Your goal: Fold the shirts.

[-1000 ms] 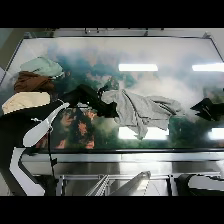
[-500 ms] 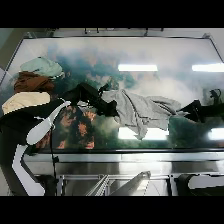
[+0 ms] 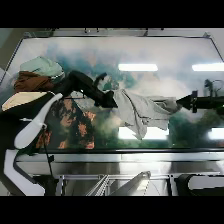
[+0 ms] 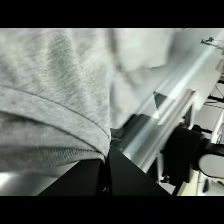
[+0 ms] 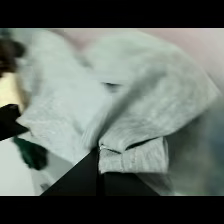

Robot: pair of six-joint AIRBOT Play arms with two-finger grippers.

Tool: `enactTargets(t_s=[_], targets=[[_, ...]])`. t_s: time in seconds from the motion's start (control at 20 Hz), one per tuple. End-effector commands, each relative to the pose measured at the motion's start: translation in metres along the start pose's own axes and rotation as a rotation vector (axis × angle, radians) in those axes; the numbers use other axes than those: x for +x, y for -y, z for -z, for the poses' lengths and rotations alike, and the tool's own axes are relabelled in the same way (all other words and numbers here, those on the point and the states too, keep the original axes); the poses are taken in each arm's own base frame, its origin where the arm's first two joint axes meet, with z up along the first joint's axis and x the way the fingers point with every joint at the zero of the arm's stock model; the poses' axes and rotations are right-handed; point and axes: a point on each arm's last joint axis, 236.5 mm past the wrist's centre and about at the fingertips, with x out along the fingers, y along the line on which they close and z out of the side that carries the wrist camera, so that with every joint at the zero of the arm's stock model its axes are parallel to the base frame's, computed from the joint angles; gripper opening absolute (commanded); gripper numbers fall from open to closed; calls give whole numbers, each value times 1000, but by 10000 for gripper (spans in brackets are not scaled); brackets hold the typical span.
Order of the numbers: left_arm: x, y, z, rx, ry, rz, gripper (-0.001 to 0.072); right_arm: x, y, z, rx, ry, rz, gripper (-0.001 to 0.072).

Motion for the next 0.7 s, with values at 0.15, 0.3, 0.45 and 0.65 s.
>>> enactTargets(t_s=[0.15, 0.3, 0.45, 0.65], targets=[[-248, 217, 35, 582, 486, -71, 15, -215, -353, 11, -858, 727, -748, 16], [-357, 305, 103, 820, 874, -223, 17, -247, -430, 73, -1161, 981, -584, 16], [-401, 335, 162, 899, 1066, -411, 18, -245, -477, 122, -1350, 1108, -481, 16], [-411, 281, 157, 722, 1085, -506, 18, -237, -467, 102, -1370, 1220, -126, 16]])
